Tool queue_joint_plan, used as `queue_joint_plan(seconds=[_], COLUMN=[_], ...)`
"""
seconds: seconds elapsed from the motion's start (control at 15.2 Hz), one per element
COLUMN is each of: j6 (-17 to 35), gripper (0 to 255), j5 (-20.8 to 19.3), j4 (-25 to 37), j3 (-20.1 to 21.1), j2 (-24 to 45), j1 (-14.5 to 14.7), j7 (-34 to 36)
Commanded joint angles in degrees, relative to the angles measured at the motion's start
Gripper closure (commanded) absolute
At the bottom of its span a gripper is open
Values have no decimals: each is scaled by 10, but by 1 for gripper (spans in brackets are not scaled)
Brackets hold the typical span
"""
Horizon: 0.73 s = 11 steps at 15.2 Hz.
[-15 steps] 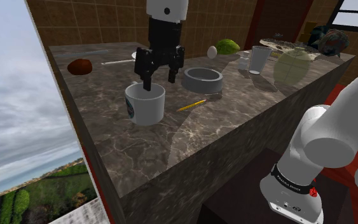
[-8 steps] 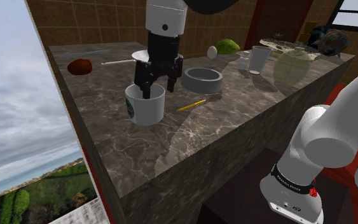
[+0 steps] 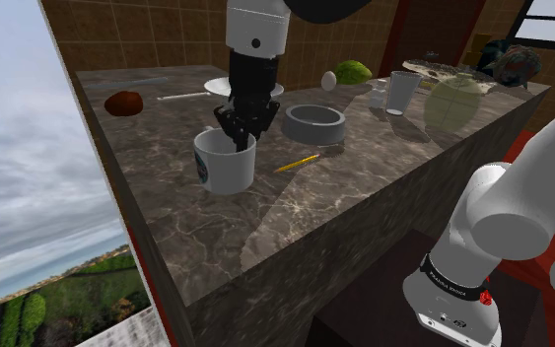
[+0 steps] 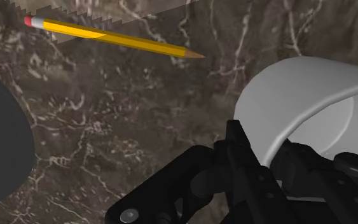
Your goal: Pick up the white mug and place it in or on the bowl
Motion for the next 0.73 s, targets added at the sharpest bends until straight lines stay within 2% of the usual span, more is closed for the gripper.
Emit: queue_joint_plan(seconds=[0.0, 0.4, 0.66], j6=[0, 0, -31], gripper=[255, 255, 255], j5=[0, 0, -2], j4=[0, 0, 32], j3=[0, 0, -2], j2=[0, 0, 1], j1=[0, 0, -1], j7=[0, 0, 1])
